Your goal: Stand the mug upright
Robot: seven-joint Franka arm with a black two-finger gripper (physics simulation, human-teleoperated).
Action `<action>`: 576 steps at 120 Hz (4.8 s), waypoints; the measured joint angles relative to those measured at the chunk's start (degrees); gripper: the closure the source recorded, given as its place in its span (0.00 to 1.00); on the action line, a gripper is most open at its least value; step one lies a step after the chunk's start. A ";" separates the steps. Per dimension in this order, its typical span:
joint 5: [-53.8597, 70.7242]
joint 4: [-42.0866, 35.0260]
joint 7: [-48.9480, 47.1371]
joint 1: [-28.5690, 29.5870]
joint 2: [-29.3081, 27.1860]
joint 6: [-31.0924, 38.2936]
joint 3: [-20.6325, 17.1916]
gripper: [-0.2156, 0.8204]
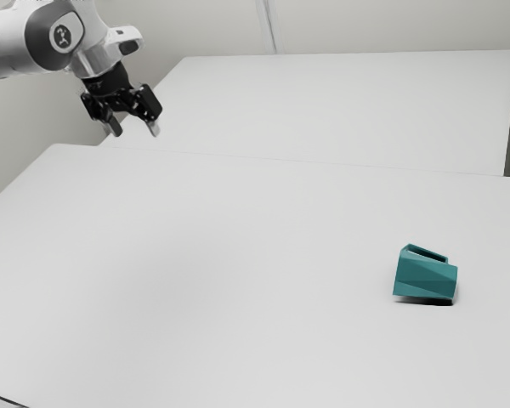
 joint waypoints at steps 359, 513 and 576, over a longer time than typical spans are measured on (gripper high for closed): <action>-53.14 8.35 -14.96 -19.78 39.16 33.85 -14.81 0.93; 2.50 -21.65 -21.85 -3.46 3.37 17.73 -5.82 0.97; 2.52 -23.87 -19.65 -3.18 9.85 23.66 -5.84 0.97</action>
